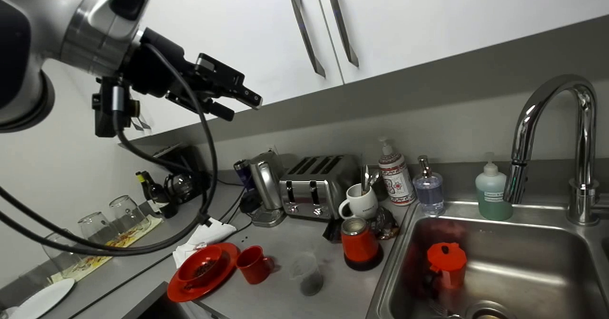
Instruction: Open the wall cabinet door
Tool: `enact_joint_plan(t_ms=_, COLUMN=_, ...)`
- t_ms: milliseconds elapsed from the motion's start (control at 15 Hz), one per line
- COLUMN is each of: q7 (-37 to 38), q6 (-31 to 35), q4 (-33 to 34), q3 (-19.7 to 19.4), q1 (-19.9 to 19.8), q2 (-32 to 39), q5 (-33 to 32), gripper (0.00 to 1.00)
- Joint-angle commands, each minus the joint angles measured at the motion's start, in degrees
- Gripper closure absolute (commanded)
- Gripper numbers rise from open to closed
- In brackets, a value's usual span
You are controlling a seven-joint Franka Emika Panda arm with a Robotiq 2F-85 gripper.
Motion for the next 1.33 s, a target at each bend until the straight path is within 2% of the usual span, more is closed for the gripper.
enact_joint_plan(t_ms=0, q7=-6.53, q6=6.24, q4=3.3, q3=-1.76, q1=2.54, q2=3.71, q5=7.98, gripper=0.0)
enact_joint_plan(t_ms=267, q7=-13.65, q6=10.05, q4=6.6, q3=-2.19, q1=3.98, q2=6.62, q5=17.3, gripper=0.0)
enact_joint_plan(t_ms=533, q7=-20.04, q6=9.43, q4=11.62, q3=-2.04, q1=4.0, q2=9.51, q5=25.33, gripper=0.0)
enact_joint_plan(t_ms=1267, q7=-28.0, q6=6.4, q4=24.9, q3=-0.74, q1=1.25, q2=17.93, q5=34.29, gripper=0.0)
